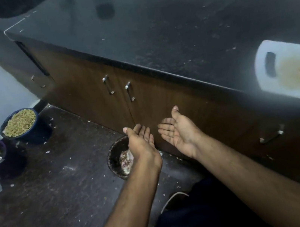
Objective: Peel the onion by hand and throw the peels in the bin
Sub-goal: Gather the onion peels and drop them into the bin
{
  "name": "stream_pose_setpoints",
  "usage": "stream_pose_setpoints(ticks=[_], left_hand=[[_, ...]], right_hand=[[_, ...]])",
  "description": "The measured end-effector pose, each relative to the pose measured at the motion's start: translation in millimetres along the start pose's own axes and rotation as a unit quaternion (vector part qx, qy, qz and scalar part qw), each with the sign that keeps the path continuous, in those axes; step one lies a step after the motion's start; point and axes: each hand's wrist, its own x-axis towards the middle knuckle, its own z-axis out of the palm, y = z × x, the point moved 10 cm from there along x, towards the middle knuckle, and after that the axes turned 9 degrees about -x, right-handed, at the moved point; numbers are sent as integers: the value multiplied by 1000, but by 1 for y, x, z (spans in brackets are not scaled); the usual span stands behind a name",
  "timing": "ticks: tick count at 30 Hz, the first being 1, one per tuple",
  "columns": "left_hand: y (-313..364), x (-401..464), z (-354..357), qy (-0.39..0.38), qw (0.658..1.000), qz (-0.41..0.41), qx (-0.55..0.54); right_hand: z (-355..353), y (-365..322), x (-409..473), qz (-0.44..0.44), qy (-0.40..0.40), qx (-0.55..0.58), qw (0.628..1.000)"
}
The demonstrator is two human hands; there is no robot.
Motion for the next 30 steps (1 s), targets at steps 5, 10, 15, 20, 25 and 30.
stream_pose_setpoints(ticks=[5, 10, 15, 20, 25, 30], left_hand=[[-39, -44, 37, -61, 998, -7, 23], [-70, -89, 67, -122, 991, -18, 57], [-96, -134, 103, -197, 976, -35, 84], [-103, -159, 152, -256, 959, 8, 121], [-122, -183, 208, -324, 930, 30, 169], [-145, -204, 265, -428, 835, 125, 323]], right_hand=[[-58, -11, -46, -40, 19, 43, 998], [-110, -22, -91, -90, 44, 76, 992], [-158, -36, -128, -155, 78, 113, 978], [-205, -55, -169, -219, 127, 138, 957], [-255, -95, -204, -295, 197, 137, 925], [-319, -135, -235, -347, 363, -20, 864]])
